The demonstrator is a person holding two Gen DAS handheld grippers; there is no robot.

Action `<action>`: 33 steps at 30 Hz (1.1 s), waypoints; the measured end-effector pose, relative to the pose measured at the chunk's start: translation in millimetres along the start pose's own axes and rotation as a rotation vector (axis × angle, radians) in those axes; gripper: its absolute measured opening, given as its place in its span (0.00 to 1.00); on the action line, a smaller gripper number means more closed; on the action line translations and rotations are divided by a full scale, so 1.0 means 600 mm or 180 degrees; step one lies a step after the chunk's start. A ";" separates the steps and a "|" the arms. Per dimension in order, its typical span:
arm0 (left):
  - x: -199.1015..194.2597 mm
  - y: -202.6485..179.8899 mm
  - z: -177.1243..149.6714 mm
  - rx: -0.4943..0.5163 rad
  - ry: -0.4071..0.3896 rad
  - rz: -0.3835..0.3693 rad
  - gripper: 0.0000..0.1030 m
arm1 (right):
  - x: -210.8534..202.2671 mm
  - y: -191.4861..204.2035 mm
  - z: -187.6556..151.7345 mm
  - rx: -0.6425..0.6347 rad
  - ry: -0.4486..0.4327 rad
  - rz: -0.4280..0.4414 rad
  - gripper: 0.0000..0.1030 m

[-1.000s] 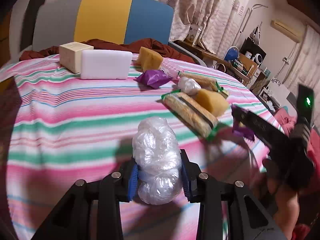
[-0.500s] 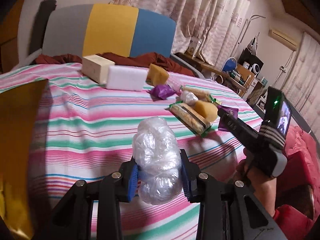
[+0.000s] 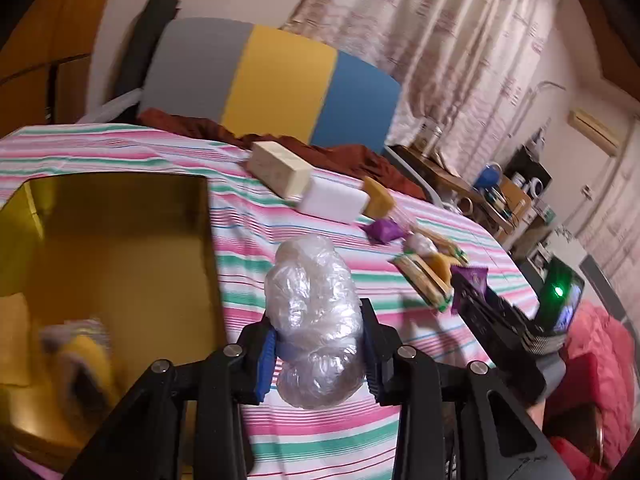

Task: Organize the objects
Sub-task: 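Place the plastic bundle in the tray with the left tool while the right tool drops the purple packet in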

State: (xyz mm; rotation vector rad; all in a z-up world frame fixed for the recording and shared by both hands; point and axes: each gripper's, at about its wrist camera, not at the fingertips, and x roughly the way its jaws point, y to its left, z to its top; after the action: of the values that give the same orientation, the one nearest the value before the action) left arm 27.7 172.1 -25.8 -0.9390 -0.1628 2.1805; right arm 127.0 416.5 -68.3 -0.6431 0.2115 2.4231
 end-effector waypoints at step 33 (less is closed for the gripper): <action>-0.046 0.269 0.002 -0.0847 0.0216 0.1017 0.49 | -0.145 0.313 0.005 -0.0403 0.0443 0.2119 0.39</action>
State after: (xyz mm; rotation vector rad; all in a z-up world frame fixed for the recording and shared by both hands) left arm -55.1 38.0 -70.3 -1.2588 -0.2932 2.4551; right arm 72.8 222.1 -22.9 -0.9105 0.3804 3.0457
